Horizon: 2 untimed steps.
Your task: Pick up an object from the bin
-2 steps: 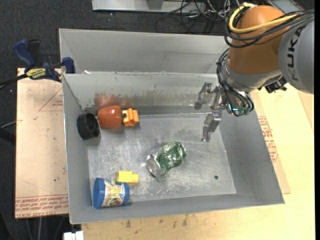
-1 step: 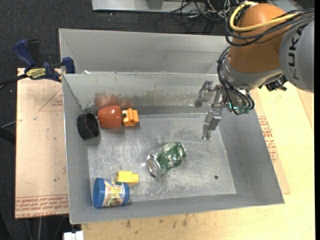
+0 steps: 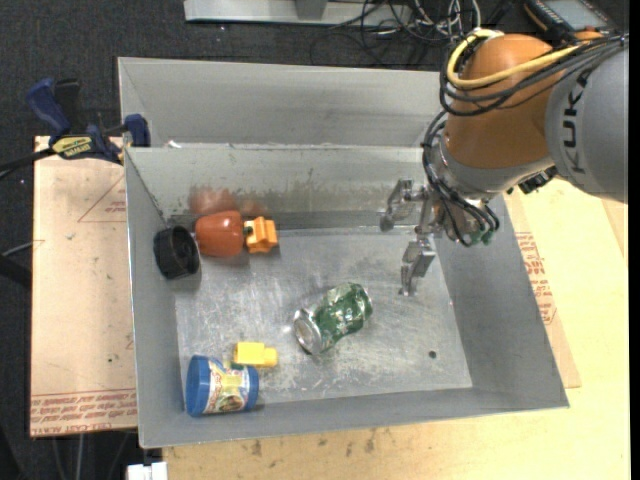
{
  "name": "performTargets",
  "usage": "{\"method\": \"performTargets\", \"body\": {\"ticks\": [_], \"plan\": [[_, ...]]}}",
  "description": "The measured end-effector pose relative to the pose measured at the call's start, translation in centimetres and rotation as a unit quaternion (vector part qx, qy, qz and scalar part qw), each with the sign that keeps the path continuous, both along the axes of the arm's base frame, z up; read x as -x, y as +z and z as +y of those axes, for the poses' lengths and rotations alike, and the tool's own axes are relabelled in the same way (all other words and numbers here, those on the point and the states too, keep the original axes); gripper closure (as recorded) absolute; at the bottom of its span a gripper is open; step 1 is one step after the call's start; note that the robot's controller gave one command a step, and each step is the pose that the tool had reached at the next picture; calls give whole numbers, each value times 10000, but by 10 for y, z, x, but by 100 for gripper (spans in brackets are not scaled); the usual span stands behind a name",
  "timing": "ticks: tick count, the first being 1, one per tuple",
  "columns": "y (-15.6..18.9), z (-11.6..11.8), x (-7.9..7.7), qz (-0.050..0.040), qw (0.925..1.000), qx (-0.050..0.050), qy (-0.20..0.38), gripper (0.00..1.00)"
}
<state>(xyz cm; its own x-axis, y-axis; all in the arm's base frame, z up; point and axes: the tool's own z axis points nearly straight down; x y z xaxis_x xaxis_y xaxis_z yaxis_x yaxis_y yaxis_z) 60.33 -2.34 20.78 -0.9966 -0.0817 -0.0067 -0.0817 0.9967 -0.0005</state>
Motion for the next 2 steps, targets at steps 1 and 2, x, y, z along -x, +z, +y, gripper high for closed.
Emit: {"method": "performTargets", "body": {"ticks": [1, 2], "plan": [[-15, 10, 24, 46, 9949, -4, 1012, 0], [-57, 35, 55, -5, 9893, 7, 1459, 0]]}}
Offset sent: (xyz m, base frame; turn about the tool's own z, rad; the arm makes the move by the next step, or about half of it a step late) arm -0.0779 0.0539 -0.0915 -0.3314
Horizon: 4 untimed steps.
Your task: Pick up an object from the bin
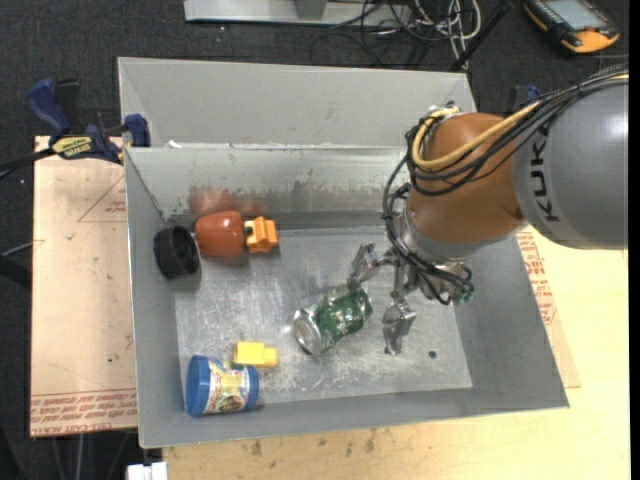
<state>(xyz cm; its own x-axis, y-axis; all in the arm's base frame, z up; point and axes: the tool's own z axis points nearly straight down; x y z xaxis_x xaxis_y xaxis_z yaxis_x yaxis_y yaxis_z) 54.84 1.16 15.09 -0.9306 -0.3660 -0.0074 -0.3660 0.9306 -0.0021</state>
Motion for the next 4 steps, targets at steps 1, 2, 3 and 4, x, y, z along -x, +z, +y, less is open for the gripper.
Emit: {"method": "performTargets", "body": {"ticks": [1, 2, 3, 4], "plan": [[-74, 0, -41, -24, 9956, -4, 940, 100], [-74, 0, -41, -24, 9956, -5, 939, 100], [34, -15, -39, 22, 9959, 0, 900, 100], [34, -15, -39, 23, 9959, -1, 899, 100]]}}
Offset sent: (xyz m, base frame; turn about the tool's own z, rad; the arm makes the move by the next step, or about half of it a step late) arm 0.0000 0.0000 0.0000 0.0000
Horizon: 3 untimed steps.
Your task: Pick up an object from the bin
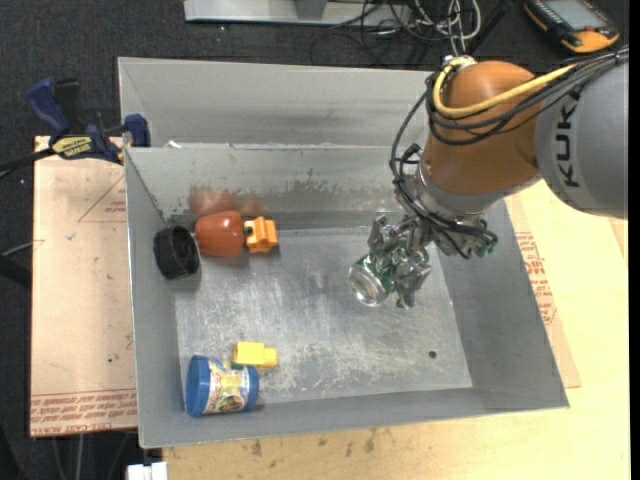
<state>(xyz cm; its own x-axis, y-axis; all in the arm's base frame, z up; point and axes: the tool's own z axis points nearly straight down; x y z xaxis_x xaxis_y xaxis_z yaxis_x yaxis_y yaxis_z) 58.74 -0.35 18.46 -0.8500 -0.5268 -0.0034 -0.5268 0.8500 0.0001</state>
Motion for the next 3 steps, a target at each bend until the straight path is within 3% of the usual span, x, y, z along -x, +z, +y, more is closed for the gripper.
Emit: {"method": "performTargets", "body": {"ticks": [1, 2, 3], "plan": [[-23, -4, -1, -26, 9991, 4, 415, 100], [-110, 3, -51, -23, 9965, 0, 831, 100], [-110, 3, -51, -23, 9965, -1, 831, 100]]}}
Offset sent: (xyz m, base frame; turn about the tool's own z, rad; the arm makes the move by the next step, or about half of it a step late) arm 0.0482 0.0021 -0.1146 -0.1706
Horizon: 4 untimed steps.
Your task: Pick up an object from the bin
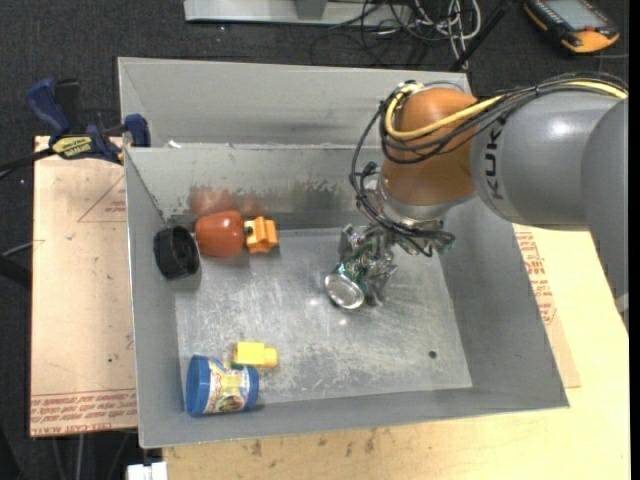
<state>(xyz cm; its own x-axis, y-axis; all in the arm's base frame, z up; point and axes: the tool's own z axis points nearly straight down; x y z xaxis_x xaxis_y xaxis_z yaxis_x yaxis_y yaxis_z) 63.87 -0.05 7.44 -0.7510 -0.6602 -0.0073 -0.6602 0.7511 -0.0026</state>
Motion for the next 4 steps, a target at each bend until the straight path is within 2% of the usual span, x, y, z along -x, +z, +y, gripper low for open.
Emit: {"method": "performTargets", "body": {"ticks": [1, 2, 3, 4], "plan": [[1, 0, 0, 3, 10000, 0, -1, 100], [82, 8, 4, 12, 9935, 6, 1136, 100], [82, 8, 4, 16, 9935, 5, 1134, 100], [94, 7, 6, 75, 9938, -5, 1109, 100]]}}
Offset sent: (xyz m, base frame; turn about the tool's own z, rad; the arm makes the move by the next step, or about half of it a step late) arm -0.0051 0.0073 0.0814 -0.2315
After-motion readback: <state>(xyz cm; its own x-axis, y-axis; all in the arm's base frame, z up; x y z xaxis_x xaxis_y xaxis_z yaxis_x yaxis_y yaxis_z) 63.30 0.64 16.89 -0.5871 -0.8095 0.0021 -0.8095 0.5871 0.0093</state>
